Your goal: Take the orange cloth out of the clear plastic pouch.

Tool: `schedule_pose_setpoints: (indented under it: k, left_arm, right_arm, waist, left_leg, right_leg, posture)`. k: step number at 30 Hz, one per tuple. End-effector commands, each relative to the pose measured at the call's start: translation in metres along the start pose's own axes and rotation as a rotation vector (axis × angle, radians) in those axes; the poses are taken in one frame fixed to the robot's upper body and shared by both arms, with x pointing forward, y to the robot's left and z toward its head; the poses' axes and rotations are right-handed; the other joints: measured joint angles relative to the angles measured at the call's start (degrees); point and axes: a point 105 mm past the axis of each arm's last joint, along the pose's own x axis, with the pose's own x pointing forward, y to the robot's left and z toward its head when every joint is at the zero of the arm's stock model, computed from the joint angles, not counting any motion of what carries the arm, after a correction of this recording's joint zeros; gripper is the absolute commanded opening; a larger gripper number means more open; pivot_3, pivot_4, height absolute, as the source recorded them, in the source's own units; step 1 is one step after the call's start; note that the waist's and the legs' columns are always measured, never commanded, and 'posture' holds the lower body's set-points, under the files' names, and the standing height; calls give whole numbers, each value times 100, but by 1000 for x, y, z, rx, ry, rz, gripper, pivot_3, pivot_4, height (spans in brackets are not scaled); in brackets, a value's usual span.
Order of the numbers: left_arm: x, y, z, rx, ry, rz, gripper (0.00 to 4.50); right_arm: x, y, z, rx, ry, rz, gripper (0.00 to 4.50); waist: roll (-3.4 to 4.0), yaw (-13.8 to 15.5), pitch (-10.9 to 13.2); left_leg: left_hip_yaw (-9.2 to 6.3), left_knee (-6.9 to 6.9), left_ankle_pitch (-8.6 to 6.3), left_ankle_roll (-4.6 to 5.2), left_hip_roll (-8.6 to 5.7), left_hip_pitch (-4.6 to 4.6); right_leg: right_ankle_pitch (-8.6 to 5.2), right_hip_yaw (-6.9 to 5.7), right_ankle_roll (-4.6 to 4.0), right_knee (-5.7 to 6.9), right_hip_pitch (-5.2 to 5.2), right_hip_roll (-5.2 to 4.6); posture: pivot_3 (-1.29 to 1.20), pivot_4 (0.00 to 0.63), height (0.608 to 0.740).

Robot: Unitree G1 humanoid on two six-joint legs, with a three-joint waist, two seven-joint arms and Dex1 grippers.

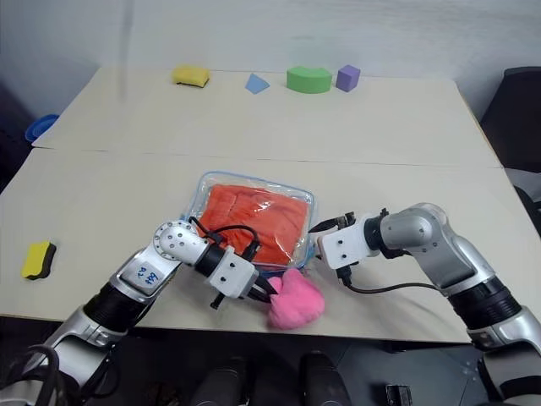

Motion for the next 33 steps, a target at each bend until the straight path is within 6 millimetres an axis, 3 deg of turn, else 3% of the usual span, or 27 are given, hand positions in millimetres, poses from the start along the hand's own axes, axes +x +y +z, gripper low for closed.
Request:
schedule_pose_setpoints:
  k: [1,9,12,18,22,33]
  left_arm:
    - [-4,1,10,1,-8,31,12]
    - [-6,-1,10,-19,16,60,12]
    - [-6,-1,9,-28,19,71,0]
    - [-9,0,4,-56,29,104,0]
    - [-22,-6,-4,-115,49,158,0]
    - [-98,-37,-22,-500,78,483,0]
  right_arm:
    - [2,-8,6,-60,-34,-11,2714]
    - [11,-16,19,-51,-124,-30,2714]
    - [10,-17,26,-41,-161,-21,2123]
    - [7,-16,21,-46,-149,-3,46]
    - [1,-18,12,-43,-120,-4,16]
    - [-21,-26,-28,-97,19,-78,16]
  waist:
    - [0,-3,0]
    - [0,-8,0]
    - [0,-9,0]
    - [0,-10,0]
    - [0,-22,0]
    - [2,-59,1]
  left_leg:
    - [1,0,0,0,0,0]
    - [-1,0,0,-1,1,1]
    - [-1,0,0,-1,1,0]
    - [-1,0,0,-1,1,0]
    - [-1,0,0,-1,1,1]
    - [-4,-2,0,0,1,0]
  right_leg:
    - [0,1,0,2,-1,0]
    - [0,-1,0,7,-2,1]
    - [0,-1,0,9,-2,0]
    - [0,-1,0,8,-2,0]
    - [0,0,0,8,-3,0]
    - [0,-2,-1,8,-4,-4]
  posture:
    - [0,150,740]
    - [0,150,740]
    - [0,150,740]
    - [0,150,740]
    - [0,150,740]
    - [0,150,740]
